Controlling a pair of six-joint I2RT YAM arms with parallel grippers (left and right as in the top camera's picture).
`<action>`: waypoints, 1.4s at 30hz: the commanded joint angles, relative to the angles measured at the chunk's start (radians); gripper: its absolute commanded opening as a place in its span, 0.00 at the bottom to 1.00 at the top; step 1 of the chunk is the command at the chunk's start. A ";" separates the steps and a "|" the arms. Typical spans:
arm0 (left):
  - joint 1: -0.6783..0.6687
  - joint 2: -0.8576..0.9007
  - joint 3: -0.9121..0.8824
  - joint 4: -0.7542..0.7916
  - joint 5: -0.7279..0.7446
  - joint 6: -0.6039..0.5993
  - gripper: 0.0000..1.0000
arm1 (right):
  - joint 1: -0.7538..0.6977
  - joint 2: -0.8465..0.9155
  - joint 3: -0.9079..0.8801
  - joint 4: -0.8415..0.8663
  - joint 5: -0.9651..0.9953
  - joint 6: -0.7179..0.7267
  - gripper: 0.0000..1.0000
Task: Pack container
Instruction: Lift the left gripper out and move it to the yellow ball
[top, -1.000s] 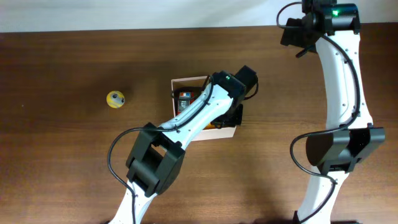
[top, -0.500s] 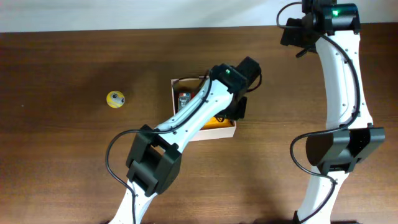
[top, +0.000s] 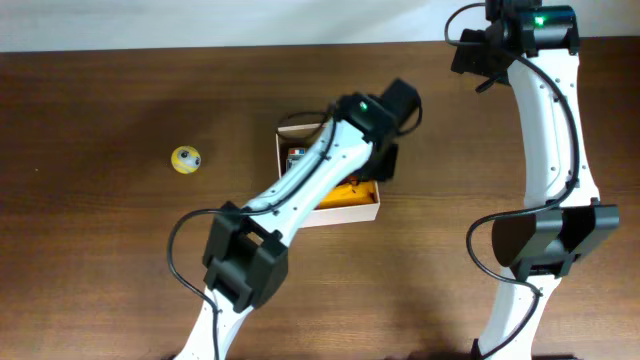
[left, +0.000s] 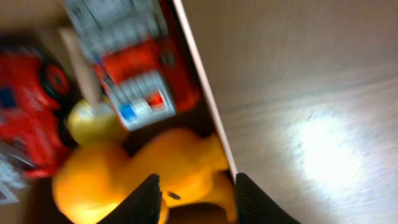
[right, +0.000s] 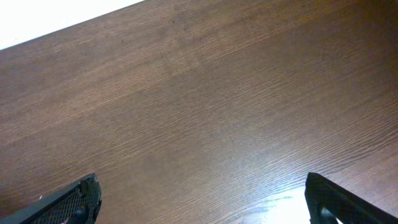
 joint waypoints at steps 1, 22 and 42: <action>0.075 0.005 0.155 -0.058 -0.051 0.013 0.52 | -0.007 -0.003 -0.005 0.001 0.012 -0.006 0.99; 0.552 0.007 0.205 -0.274 -0.239 0.001 0.75 | -0.007 -0.003 -0.005 0.001 0.012 -0.006 0.99; 0.766 0.008 -0.197 0.048 -0.186 0.164 0.79 | -0.007 -0.003 -0.005 0.001 0.012 -0.006 0.99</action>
